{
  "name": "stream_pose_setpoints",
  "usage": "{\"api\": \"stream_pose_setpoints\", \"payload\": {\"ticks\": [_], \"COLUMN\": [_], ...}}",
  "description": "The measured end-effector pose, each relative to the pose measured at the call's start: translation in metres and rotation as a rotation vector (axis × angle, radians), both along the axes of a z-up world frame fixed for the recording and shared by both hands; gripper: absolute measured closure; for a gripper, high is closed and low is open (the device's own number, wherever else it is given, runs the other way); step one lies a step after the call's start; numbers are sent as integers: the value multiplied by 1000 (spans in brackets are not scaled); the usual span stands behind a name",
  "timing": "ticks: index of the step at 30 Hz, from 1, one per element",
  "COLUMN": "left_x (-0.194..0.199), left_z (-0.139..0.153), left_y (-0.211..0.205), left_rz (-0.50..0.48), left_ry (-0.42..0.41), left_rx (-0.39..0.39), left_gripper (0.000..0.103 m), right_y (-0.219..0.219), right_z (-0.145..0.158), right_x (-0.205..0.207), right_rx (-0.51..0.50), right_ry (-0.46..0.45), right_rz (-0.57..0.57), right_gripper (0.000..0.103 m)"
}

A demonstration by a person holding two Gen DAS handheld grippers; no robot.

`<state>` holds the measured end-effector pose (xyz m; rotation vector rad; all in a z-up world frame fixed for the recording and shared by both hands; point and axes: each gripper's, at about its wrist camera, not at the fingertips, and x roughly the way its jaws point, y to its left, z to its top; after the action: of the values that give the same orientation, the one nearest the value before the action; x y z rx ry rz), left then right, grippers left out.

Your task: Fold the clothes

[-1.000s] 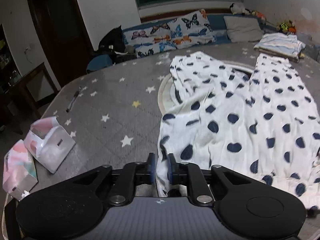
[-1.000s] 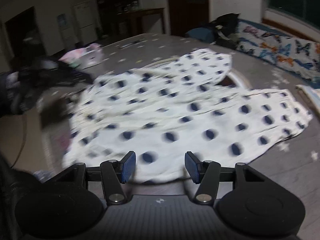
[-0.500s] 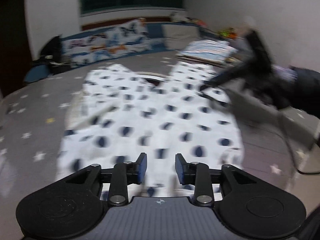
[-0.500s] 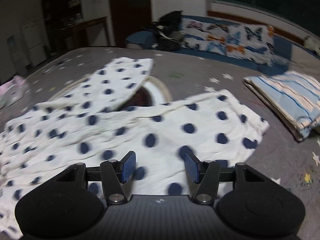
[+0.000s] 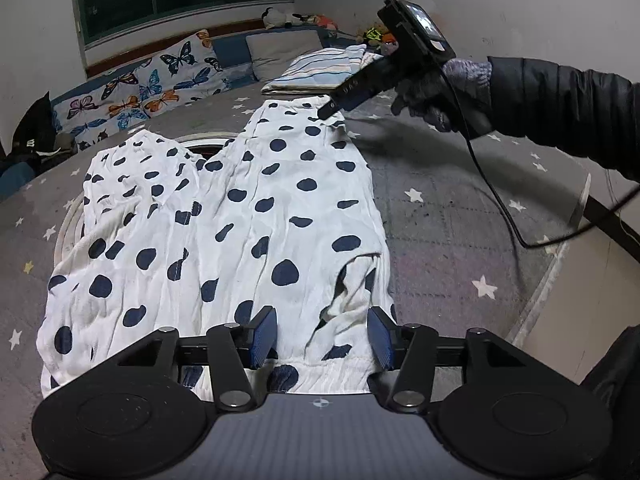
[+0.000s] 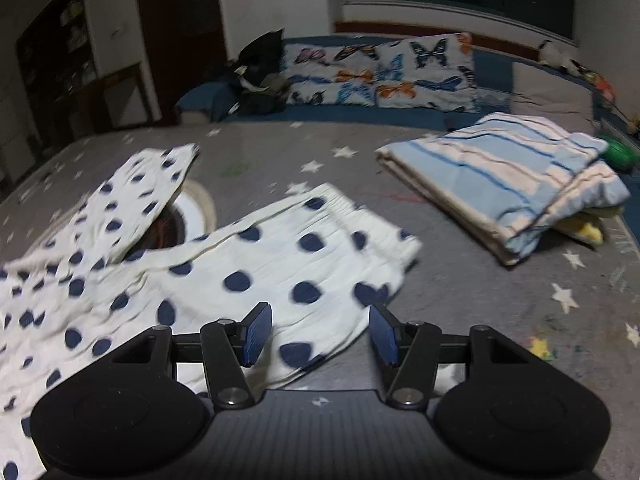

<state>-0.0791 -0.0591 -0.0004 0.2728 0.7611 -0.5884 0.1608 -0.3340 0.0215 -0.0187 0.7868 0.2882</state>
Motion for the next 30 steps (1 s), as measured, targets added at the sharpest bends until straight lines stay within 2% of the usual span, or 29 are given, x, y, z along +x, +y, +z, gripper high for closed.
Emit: {"api": "stream_pose_setpoints", "payload": {"ticks": [5,10,11,12,14,16,18,23,24,25,27,28,30], "left_x": [-8,-11,-10,-9,-6,-4,-2,0,0,0,1,1,-1], "left_z": [-1,-13,-15,-15,-16,-14,-11,-7,-6,-5,-3,-2,2], "left_y": [-8,-16,-16,-15,-14,-11,-9,-5,-4,-3,-2,-1,1], "left_rz": [-61,-74,-72,-68,-61,-58,-57,-54,-53,-53,-51,-52,-59], "left_ry": [-11,-27,-26,-24,-19,-12,-6,2,3,5,6,6,5], "left_rx": [18,94,97,97,96,78,59,27,20,14,2,-6,-28], "left_gripper": [43,45,48,58,67,84,89,91,91,91,92,92,93], "right_y": [-14,-20,-22,-23,-24,-24,-23,-20,-20,-20,-21,-22,-25], "right_z": [1,-2,-3,-4,-5,-7,-9,-15,-16,-16,-14,-13,-10], "right_x": [8,18,19,22,27,34,42,60,61,63,63,62,61], "right_rx": [16,22,23,25,30,31,21,11,13,15,19,21,26], "right_ry": [-1,5,6,7,7,7,9,6,2,-2,-7,-8,-11], "right_rz": [-57,-89,-95,-101,-114,-120,-127,-160,-167,-174,-190,-199,-215], "right_gripper": [48,49,49,49,50,51,53,56,62,73,82,90,95]}}
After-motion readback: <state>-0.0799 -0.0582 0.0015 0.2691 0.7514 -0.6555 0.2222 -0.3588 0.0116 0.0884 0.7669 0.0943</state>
